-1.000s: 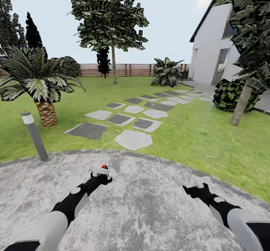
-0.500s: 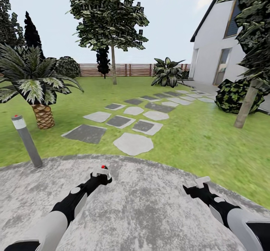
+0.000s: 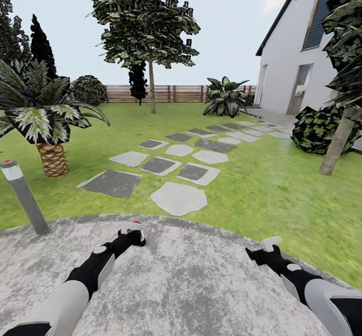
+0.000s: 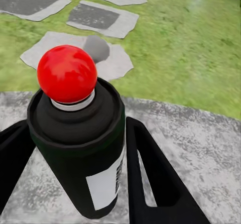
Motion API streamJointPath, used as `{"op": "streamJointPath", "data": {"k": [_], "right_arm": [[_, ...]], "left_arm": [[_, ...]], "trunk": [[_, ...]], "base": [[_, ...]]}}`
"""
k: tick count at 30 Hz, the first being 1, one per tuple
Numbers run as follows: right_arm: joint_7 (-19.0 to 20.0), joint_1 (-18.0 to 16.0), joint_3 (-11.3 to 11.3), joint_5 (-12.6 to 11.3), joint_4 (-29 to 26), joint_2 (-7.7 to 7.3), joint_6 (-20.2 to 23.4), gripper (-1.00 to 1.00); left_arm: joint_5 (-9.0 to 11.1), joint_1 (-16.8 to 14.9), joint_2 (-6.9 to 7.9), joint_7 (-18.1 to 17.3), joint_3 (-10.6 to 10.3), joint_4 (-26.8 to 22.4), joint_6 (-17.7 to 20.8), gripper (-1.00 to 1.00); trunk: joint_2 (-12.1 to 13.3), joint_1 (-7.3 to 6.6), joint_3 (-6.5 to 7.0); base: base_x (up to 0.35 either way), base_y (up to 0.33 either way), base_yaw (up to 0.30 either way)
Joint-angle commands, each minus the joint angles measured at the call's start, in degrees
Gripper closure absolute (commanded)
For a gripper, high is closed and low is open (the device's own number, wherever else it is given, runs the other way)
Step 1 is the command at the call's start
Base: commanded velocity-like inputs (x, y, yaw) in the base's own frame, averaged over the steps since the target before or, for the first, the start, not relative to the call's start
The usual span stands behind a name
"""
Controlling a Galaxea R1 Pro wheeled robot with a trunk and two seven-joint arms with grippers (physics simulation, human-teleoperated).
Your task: In the garden, pick up the pesticide atomizer on the floor and spray pesticide onto both trees until each tree trunk is fully covered.
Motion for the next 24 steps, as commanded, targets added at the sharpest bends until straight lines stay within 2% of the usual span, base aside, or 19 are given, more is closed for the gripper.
{"op": "streamJointPath", "data": {"k": [1,2,5,9,15,21,24], "right_arm": [[-0.2,0.0,0.0,0.0,0.0,0.00,0.0,-1.00],[-0.8,0.0,0.0,0.0,0.0,0.00,0.0,-1.00],[-1.8,0.0,0.0,0.0,0.0,0.00,0.0,-1.00],[-2.2,0.0,0.0,0.1,0.0,0.00,0.0,-1.00],[-2.4,0.0,0.1,0.1,0.0,0.05,0.0,-1.00],[-2.5,0.0,0.0,0.1,0.0,0.28,0.0,-1.00],[-2.5,0.1,0.1,0.1,0.0,0.33,0.0,-1.00]], "left_arm": [[0.0,0.0,0.04,1.5,0.1,-0.3,0.9,1.00],[0.1,0.0,0.09,4.0,0.3,-0.8,2.1,1.00],[0.1,0.0,0.15,6.7,0.5,-1.4,3.5,1.00],[0.1,0.0,0.21,8.1,0.6,-1.7,4.3,1.00],[0.1,0.0,3.45,9.0,0.9,-1.7,4.7,1.00],[0.0,0.0,4.38,9.0,0.9,-1.3,4.7,1.00],[0.0,0.0,5.95,8.9,0.9,-1.0,4.7,1.00]], "trunk": [[0.0,0.00,0.00],[0.0,0.00,0.00],[0.0,0.00,0.00],[0.0,0.00,0.00],[0.0,0.00,0.00],[0.0,0.00,0.00],[0.0,0.00,0.00]], "base": [[0.345,0.000,0.000],[0.345,0.000,0.000],[0.345,0.000,0.000],[0.345,0.000,0.000],[0.345,0.000,0.000],[0.345,0.000,0.000],[0.345,0.000,0.000]]}}
